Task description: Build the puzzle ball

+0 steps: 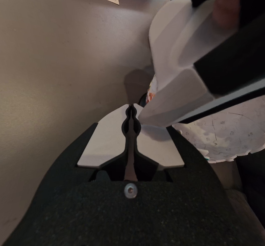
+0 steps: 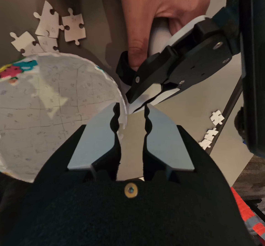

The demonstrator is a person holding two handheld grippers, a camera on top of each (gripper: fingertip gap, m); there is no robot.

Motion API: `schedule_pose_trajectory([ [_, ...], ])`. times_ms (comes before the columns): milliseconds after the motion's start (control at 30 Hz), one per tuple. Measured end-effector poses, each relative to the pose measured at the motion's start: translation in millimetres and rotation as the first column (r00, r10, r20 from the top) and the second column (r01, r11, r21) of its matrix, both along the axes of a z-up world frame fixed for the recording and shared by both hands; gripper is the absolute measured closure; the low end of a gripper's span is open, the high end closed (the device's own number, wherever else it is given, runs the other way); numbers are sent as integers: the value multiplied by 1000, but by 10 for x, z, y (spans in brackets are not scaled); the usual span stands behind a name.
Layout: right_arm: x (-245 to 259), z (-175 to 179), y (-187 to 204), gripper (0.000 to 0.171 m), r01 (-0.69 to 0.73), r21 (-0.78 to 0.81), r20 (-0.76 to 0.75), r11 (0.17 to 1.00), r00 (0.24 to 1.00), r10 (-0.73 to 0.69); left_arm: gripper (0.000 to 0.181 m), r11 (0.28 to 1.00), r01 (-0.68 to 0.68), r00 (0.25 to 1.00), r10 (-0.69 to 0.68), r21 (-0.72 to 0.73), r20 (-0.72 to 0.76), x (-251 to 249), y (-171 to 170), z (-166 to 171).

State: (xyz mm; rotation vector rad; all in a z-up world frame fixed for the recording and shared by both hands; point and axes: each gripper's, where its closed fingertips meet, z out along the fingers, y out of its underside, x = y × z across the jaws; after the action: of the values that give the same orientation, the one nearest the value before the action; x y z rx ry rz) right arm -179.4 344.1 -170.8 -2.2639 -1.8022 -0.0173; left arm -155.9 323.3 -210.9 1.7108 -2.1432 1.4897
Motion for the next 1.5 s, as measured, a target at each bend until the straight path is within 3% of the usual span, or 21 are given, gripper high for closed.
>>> schedule_pose_trajectory([
  [200,-13,98,-10,133,-12,14,-37,1000,999,12,180,1000,-14,1000,14,-4,2,7,19,5],
  [333,64,678,60,130,53,161,-249,986,969,-11,177,995,-85,993,88,-42,75,42,134,133],
  [467,342,1082,185,132,229,346,-501,910,865,-27,176,985,-173,971,173,-19,167,49,309,238],
  [600,568,882,273,127,418,361,-681,834,729,-71,168,967,-256,931,245,3,270,67,465,361],
  [667,642,711,306,112,510,320,-772,799,629,-92,161,959,-284,914,267,11,306,72,508,403],
  [933,1043,477,394,121,712,212,-945,670,324,-45,154,934,-355,862,339,-29,377,23,577,530],
  [1000,1081,494,372,113,704,161,-955,691,287,-70,154,938,-336,865,343,-84,365,17,564,557],
  [1100,1131,539,348,121,710,143,-970,690,239,-46,152,939,-310,874,342,-145,344,18,548,578],
  [1300,1099,478,339,122,676,76,-976,733,202,-85,152,940,-282,871,335,-192,359,3,546,634],
  [1500,1050,441,306,121,610,-49,-984,791,106,-143,152,951,-254,875,303,-175,377,-14,489,645],
])
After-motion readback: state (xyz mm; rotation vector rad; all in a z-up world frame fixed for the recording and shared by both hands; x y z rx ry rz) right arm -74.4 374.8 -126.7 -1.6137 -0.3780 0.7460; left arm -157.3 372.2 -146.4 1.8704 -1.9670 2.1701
